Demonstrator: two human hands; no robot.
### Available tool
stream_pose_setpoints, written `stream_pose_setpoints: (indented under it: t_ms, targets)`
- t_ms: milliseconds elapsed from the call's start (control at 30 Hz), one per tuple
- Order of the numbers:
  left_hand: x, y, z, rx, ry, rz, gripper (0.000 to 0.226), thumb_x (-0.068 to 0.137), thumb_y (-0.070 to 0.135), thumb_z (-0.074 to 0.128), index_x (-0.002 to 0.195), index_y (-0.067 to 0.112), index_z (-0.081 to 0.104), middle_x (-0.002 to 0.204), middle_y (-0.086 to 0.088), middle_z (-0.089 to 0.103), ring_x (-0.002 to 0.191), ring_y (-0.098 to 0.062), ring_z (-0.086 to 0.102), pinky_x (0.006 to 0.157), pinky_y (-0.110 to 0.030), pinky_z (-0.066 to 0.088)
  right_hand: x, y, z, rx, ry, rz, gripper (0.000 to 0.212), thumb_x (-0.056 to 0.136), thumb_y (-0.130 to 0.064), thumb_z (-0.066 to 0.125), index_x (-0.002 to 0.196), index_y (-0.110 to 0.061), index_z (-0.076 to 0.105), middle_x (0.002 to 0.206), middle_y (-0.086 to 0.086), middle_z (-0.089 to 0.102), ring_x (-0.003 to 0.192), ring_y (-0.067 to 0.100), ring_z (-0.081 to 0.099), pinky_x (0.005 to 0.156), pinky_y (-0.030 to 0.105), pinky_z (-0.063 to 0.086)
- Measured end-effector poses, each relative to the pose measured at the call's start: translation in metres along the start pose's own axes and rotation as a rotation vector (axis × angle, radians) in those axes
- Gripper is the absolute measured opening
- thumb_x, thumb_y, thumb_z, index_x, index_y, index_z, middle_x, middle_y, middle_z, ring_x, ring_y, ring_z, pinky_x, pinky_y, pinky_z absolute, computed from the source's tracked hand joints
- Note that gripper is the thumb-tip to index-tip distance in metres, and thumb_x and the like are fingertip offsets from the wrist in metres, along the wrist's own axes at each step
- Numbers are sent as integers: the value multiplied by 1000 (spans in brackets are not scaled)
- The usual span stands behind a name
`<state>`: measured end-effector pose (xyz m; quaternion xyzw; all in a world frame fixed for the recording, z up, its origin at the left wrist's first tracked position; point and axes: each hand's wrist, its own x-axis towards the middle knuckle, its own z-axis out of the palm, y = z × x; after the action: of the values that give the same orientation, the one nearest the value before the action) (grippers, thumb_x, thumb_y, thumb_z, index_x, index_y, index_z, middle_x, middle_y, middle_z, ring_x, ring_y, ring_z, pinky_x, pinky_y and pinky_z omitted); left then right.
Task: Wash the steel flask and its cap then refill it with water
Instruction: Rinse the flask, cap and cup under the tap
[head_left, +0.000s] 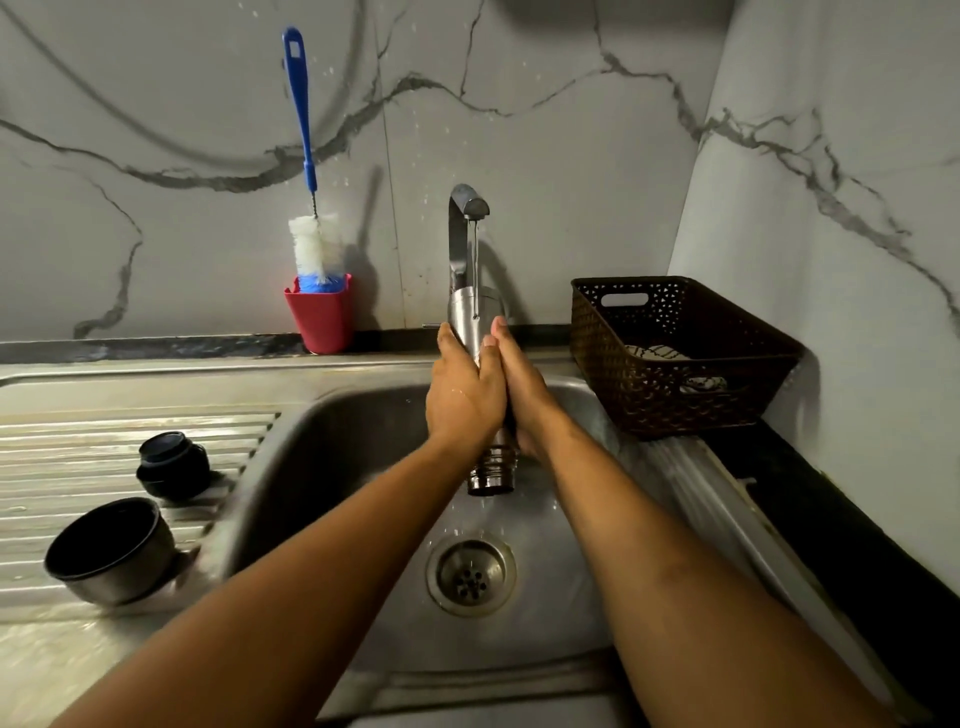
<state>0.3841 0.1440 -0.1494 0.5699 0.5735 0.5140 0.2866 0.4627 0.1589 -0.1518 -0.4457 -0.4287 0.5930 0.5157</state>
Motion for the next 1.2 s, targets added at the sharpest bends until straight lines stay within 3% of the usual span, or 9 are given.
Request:
stream_pose_setpoints:
  t_ms: [133, 267, 333, 500, 733, 833, 933, 1067, 1200]
  targets:
    - [26, 23, -14, -305, -135, -245, 67, 93, 59, 67, 142, 19, 44, 120, -11, 67, 99, -27, 71, 89, -49, 61, -6, -7, -2, 109, -39, 45, 60, 95, -73, 48, 121, -23, 70, 102, 14, 78, 92, 29, 75, 86, 43, 61]
    - [47, 29, -35, -471, -315, -431, 83, 69, 64, 86, 128, 11, 62, 110, -15, 76, 86, -30, 78, 74, -44, 64, -13, -17, 3, 147, -127, 65, 71, 93, -69, 55, 130, -9, 61, 95, 19, 74, 72, 29, 73, 60, 38, 63]
    - [54, 23, -36, -507, -295, -444, 84, 68, 68, 85, 129, 15, 63, 111, -15, 76, 86, -30, 78, 75, -45, 64, -13, -17, 2, 83, -122, 100, 74, 91, -73, 55, 128, -9, 62, 98, 21, 75, 78, 34, 74, 66, 43, 65]
    - [52, 11, -20, -159, 64, -105, 81, 98, 64, 56, 164, 32, 21, 149, -12, 55, 125, -30, 61, 104, -44, 49, -5, -2, 9, -126, 55, 171, 75, 94, -78, 40, 126, -16, 68, 114, 16, 75, 108, 36, 71, 103, 50, 54]
    - [1, -13, 15, -45, 71, 144, 68, 107, 53, 42, 163, 49, 3, 149, -6, 44, 115, -11, 52, 96, -32, 42, 17, 20, -4, -201, 193, 94, 97, 65, -104, 32, 112, -30, 74, 107, 8, 77, 102, 25, 72, 96, 47, 57]
    - [2, -11, 9, -224, 52, 38, 78, 97, 54, 64, 160, 42, 22, 145, -2, 56, 123, -18, 60, 106, -43, 49, 1, 6, 0, -119, 115, 164, 88, 76, -97, 36, 123, -30, 70, 113, 13, 75, 105, 31, 72, 94, 46, 58]
    - [17, 9, -6, -414, -90, -181, 68, 83, 52, 81, 137, 24, 50, 117, -6, 70, 100, -22, 72, 86, -42, 61, -5, -4, -4, 3, 19, 158, 82, 85, -87, 44, 128, -20, 68, 111, 17, 76, 100, 33, 74, 86, 44, 61]
    - [37, 22, -30, -477, -381, -339, 93, 62, 71, 85, 129, 12, 62, 111, -15, 76, 96, -31, 77, 86, -48, 63, -15, -14, -10, 139, -149, 189, 100, 79, -90, 47, 135, -8, 62, 93, 21, 74, 72, 32, 71, 66, 42, 62]
    - [45, 16, -30, -505, -317, -318, 97, 63, 78, 79, 132, 14, 61, 113, -15, 76, 92, -30, 79, 76, -44, 65, -17, -14, -3, 119, -189, 162, 91, 83, -85, 52, 134, -10, 61, 96, 23, 74, 73, 33, 72, 63, 43, 62]
